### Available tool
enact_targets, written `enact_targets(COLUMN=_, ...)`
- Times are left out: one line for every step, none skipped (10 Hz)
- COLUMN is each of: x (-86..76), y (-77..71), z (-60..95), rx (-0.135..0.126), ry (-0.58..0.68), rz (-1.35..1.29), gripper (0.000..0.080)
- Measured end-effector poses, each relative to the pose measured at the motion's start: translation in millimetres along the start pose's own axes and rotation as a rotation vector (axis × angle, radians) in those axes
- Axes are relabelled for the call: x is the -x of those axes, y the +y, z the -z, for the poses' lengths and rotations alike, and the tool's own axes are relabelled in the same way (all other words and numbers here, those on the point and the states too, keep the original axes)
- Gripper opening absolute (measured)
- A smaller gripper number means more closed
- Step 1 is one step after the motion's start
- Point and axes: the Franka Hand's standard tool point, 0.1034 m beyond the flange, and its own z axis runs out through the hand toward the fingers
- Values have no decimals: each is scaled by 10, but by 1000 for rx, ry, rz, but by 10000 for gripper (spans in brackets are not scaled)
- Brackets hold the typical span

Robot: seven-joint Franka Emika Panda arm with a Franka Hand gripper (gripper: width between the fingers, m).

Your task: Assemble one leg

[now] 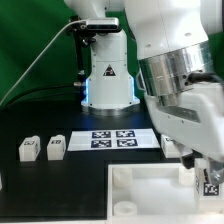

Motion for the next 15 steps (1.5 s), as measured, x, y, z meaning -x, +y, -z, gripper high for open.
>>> enact_targets(x=111, y=-65, z=27, rx=48, ry=6, rz=151, gripper=630)
enact_targets(x=65, y=-87, z=23, rx=21, ry=16, rz=259, gripper=646)
enact_targets(x=36, y=-64, z=17, rx=23, ry=17, rz=352, gripper=646)
enact_targets(x=50, y=-70, z=17, rx=32, ry=23, rz=470, gripper=649)
enact_targets(x=78, y=-74, z=9, rx=67, ry=48, rz=687, gripper=649)
enact_targets(x=81, y=-73, z=0, rx=89, ry=57, rz=868, gripper=649)
enact_targets(x=45, y=-62, z=-26, rx=93, ry=56, rz=997, gripper=649)
enact_targets(x=-24, y=-76, z=-50, rx=81, ry=75, rz=1138, gripper=649)
enact_targets(x=-6, y=-76, z=-54, rx=77, ry=73, rz=1081, gripper=649)
enact_targets(x=-1, y=-77, z=-58, rx=78, ry=73, rz=1089, gripper=535)
enact_targets(x=3, y=-78, z=-59, rx=74, ry=73, rz=1041, gripper=397)
enact_targets(x=17, y=-82, z=-61, rx=65, ry=71, rz=944, gripper=397)
enact_targets(x=-3, y=-72, z=-62, rx=62, ry=74, rz=849, gripper=303)
enact_targets(x=-13, y=-67, z=-62, rx=60, ry=76, rz=787, gripper=303)
enact_targets(x=-27, y=-67, z=-50, rx=49, ry=74, rz=637, gripper=303)
